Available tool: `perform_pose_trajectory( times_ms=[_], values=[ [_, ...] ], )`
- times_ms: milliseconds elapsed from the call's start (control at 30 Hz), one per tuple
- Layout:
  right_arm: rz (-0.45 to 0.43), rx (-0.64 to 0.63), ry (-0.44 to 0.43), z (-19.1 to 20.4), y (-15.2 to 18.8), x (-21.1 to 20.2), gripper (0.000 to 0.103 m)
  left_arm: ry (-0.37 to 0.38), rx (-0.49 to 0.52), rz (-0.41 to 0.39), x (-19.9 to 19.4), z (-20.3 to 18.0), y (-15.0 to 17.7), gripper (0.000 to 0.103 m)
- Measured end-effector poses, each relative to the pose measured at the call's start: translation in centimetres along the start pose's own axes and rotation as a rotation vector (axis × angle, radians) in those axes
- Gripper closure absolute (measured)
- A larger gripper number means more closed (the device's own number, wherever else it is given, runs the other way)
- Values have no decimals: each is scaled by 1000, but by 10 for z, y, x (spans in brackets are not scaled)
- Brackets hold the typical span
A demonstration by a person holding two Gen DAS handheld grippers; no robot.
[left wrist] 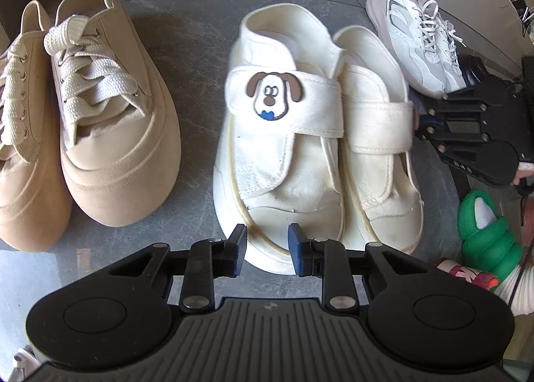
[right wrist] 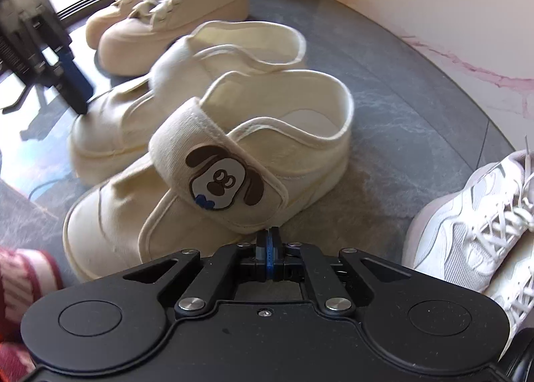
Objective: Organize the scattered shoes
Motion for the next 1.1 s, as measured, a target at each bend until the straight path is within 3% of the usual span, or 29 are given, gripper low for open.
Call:
perform_pose_trajectory(
  times_ms=[233,333,467,533,667,767,900,1000,1100],
  values=[
    [0,16,20,-1,-6,10,100,-10,-27,-11,-6,3,-1,78],
    [-25,59,35,1,-2,2,99,-37,-43,-70,-23,11,-19,74],
    [-60,117,39,0,1,-12,73,-111,-99,-181,-49,33,-61,59],
    [-75,137,29,1,0,-17,71,-174,-142,-220,-63,53,-84,58],
    [-81,192,4,-5,-13,-22,66,-320,-196,-194,-71,96,-126,58],
    [-77,217,-14,-4,-17,-20,64,-354,-214,-188,-68,118,-155,54],
    [-103,229,-41,-8,-17,-27,64,-381,-132,-145,-43,128,-183,48],
    [-111,230,-52,-10,-17,-33,64,-521,9,-61,-9,139,-193,48],
    [-118,237,-62,-12,-15,-35,64,-543,-10,-48,4,157,-192,48]
  ],
)
Point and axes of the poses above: each gripper's, at about its wrist camera, not at the fingertips, and x roughly the way its jaws point, z to its left, y to its underside, the point moved 4 cm from there along x, roughly the way its jaws point, and after that the axes turned 14 degrees about -z, right-handed, at the moved point
